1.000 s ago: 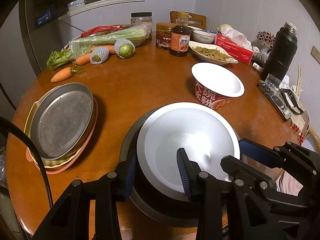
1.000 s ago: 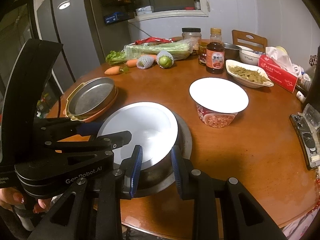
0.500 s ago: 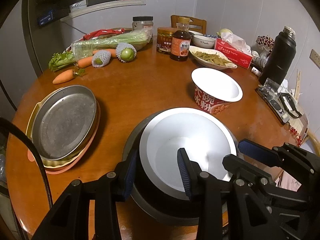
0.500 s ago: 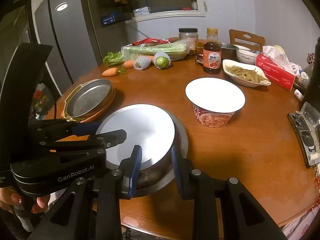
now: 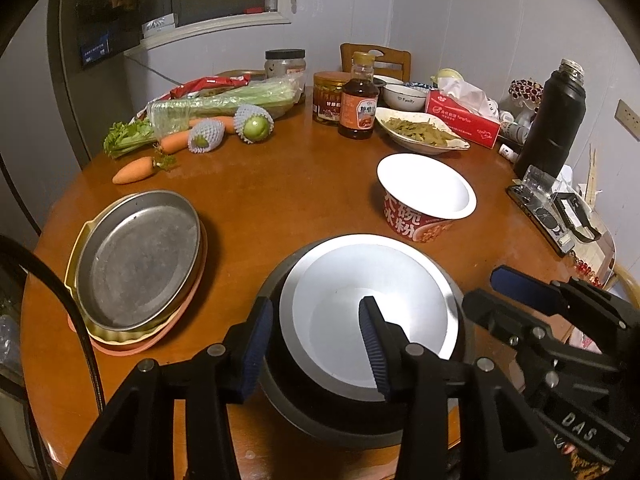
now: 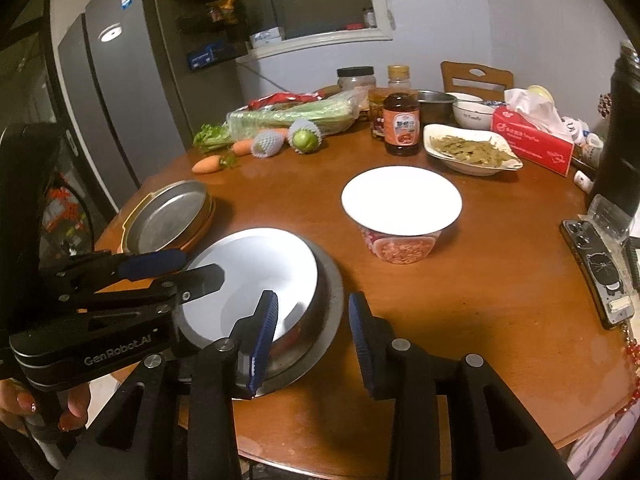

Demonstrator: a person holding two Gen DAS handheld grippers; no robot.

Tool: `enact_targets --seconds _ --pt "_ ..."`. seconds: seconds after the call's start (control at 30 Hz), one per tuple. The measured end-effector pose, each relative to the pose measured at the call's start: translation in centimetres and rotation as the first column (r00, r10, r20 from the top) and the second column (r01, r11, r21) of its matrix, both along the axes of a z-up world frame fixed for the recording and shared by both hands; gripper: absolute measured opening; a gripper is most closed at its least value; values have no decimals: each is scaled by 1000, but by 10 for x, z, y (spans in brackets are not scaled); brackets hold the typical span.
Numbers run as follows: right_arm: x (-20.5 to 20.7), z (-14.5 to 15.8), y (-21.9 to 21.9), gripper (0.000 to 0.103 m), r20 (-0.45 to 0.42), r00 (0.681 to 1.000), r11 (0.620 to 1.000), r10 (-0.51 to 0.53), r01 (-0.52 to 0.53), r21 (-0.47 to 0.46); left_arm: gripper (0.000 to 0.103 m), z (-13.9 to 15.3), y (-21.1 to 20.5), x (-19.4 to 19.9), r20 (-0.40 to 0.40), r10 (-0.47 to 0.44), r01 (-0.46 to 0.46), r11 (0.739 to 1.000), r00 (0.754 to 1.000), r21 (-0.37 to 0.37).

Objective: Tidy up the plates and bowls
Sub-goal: 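Open the left tool and move it toward the red noodle bowl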

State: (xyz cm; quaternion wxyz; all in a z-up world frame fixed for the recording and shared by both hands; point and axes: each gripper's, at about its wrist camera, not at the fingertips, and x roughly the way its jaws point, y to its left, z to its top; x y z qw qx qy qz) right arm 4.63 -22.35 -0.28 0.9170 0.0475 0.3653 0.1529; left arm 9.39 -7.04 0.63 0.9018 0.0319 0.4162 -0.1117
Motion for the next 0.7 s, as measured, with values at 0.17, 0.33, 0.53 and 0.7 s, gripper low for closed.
enact_targets --seconds 0.17,0.33,0.53,0.7 --pt "1 4 -14 46 18 999 999 -37 37 23 46 5 -4 1 16 -10 10 1000 1000 -2" --pt "5 5 -33 47 21 996 995 -82 80 58 46 8 -10 6 28 -33 33 999 999 1" --pt "16 4 -50 48 15 992 991 -125 124 60 46 13 -19 15 38 -63 63 998 997 -3" --pt "27 2 -58 48 11 989 987 -150 149 64 47 14 -24 32 38 -76 77 997 996 -7"
